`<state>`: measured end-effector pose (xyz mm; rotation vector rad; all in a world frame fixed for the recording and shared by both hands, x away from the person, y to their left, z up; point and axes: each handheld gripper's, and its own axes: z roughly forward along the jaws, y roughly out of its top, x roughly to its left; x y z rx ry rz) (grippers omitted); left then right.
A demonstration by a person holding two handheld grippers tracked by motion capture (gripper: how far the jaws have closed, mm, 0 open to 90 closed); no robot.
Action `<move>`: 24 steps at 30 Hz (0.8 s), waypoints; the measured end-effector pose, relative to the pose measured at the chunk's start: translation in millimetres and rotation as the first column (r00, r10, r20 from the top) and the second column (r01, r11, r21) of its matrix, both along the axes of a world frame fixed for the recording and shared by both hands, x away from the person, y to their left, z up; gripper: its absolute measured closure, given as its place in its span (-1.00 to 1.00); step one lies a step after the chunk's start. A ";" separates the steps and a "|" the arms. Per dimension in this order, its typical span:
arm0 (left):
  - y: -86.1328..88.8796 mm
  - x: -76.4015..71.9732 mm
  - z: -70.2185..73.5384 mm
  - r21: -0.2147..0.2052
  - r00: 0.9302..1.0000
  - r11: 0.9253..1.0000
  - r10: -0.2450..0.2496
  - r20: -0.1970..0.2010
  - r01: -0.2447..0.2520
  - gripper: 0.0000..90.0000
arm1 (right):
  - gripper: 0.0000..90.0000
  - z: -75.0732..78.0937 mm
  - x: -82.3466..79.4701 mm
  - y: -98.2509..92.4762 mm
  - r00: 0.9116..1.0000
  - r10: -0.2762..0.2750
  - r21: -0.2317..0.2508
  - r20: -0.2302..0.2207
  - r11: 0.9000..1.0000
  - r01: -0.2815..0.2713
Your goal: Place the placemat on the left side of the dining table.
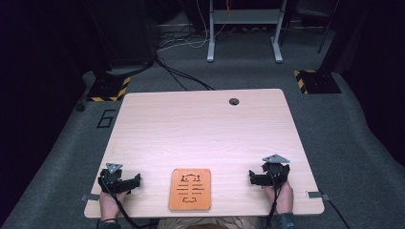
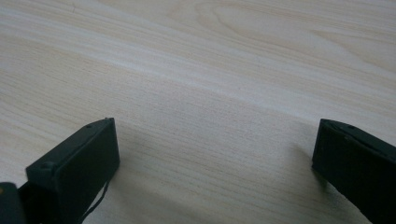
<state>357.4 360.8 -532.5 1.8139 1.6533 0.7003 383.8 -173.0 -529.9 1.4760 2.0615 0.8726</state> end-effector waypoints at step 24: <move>0.3 0.2 0.3 0.000 1.000 1.000 -0.003 -0.004 0.003 -1.00 | -0.99 15.8 -11.4 18.9 0.994 0.105 0.122 0.016 0.987 -0.106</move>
